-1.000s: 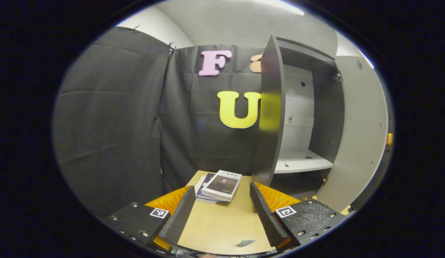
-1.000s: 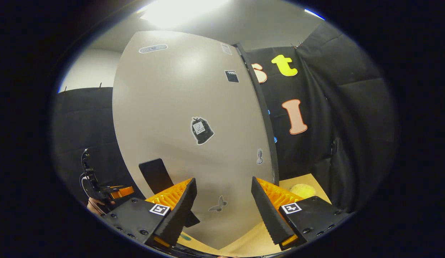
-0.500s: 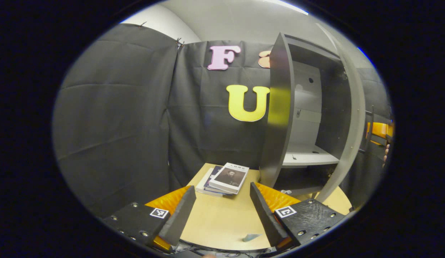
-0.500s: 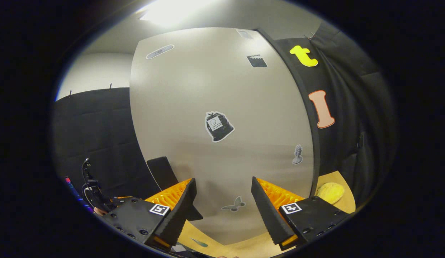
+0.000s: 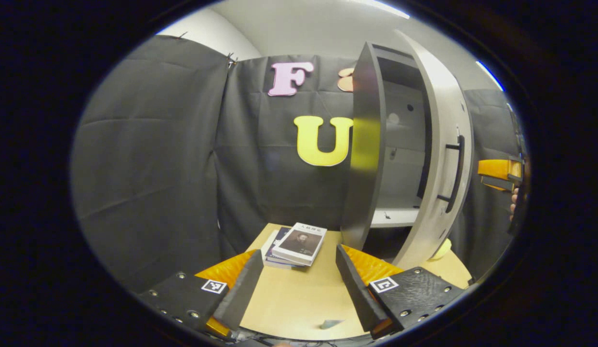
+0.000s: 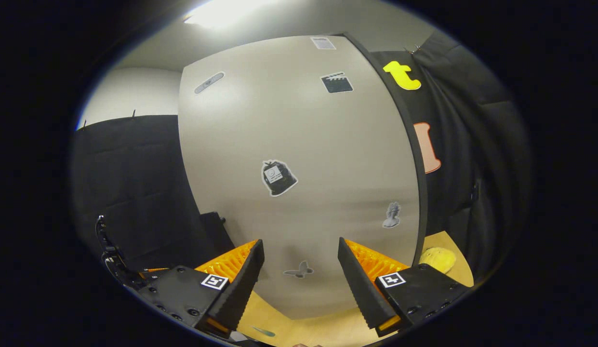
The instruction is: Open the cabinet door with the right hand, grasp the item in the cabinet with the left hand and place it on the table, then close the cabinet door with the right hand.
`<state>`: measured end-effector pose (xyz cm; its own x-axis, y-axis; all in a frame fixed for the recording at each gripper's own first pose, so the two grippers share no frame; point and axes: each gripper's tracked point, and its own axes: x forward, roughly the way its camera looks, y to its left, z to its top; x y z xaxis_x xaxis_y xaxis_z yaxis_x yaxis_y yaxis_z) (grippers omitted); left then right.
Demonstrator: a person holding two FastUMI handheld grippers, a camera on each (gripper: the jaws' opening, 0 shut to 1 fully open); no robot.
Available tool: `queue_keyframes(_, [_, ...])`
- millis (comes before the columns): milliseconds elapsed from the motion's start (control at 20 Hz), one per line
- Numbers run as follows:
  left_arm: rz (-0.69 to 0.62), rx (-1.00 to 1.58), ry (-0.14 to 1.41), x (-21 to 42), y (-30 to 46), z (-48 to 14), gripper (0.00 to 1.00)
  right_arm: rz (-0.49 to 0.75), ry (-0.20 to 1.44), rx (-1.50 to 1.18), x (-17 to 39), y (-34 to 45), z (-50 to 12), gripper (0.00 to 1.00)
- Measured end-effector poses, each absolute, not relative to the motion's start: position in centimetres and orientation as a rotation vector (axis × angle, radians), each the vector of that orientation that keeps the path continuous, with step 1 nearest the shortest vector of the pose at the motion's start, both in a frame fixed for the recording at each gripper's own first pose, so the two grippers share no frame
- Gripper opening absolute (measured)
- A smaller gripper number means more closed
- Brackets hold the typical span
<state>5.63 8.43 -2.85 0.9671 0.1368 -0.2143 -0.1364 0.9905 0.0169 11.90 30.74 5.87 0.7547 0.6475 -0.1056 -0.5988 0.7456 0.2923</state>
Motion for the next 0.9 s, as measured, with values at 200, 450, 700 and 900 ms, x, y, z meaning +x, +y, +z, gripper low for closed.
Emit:
queue_keyframes(200, [0.101, -0.004, 0.177, 6.8, 4.7, -0.1, 0.92, 0.662, 0.205, 0.244, 13.1, 27.6, 6.1, 0.97])
queue_keyframes(450, [0.031, -0.054, 0.146, 8.8, -2.2, 3.0, 0.92, 0.626, 0.190, 0.251, 14.3, 21.8, 7.1, 0.97])
queue_keyframes(700, [0.049, -0.059, 0.109, 8.4, -7.7, 4.5, 0.92, 0.568, 0.139, 0.188, 16.3, 14.9, 7.9, 0.98])
queue_keyframes(900, [0.105, -0.097, 0.098, 6.4, -10.5, 3.6, 0.92, 0.557, 0.084, 0.144, 17.6, 10.8, 8.2, 0.98])
